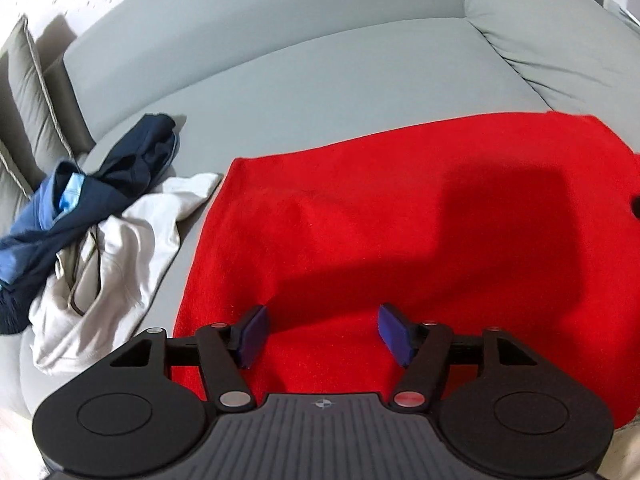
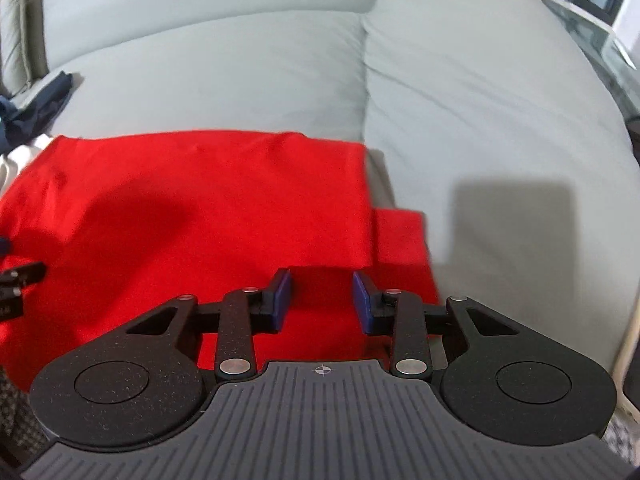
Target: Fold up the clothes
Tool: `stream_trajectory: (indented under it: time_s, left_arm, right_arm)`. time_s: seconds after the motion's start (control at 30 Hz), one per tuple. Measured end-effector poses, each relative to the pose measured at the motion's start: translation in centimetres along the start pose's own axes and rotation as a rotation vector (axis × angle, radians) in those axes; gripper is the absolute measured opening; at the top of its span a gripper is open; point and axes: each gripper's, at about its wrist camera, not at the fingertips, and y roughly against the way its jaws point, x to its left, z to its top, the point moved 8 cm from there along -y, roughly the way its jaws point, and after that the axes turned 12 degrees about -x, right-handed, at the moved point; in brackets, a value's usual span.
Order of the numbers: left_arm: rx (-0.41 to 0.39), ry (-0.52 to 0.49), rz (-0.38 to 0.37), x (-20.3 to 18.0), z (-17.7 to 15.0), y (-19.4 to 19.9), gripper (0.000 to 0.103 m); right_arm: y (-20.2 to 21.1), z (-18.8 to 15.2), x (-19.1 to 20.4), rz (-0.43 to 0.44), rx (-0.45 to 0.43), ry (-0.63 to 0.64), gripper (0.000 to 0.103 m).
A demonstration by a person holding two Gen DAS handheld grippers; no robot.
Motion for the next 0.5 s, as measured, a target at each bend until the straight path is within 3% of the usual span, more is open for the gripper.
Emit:
stream_trajectory:
  time_s: [0.2, 0.3, 0.37, 0.5]
  left_arm:
    - [-0.012, 0.014, -0.017, 0.4, 0.4, 1.4, 0.066]
    - [-0.035, 0.032, -0.032, 0.6, 0.5, 3.9, 0.073]
    - [-0.041, 0.049, -0.032, 0.7, 0.3, 5.1, 0.074]
    - [-0.030, 0.066, -0.124, -0.6, -0.5, 5.5, 0.075]
  right_arm:
    - [4.0, -1.0, -1.9, -0.023, 0.007, -0.117, 0.041]
    - [5.8, -1.2, -1.9, -0.007, -0.016, -0.143, 0.042]
    - [6.4, -1.7, -1.1, 0.028, -0.007, -0.174, 0.042]
    - [6.2, -2.9, 1.7, 0.116, 0.033, -0.217, 0.042]
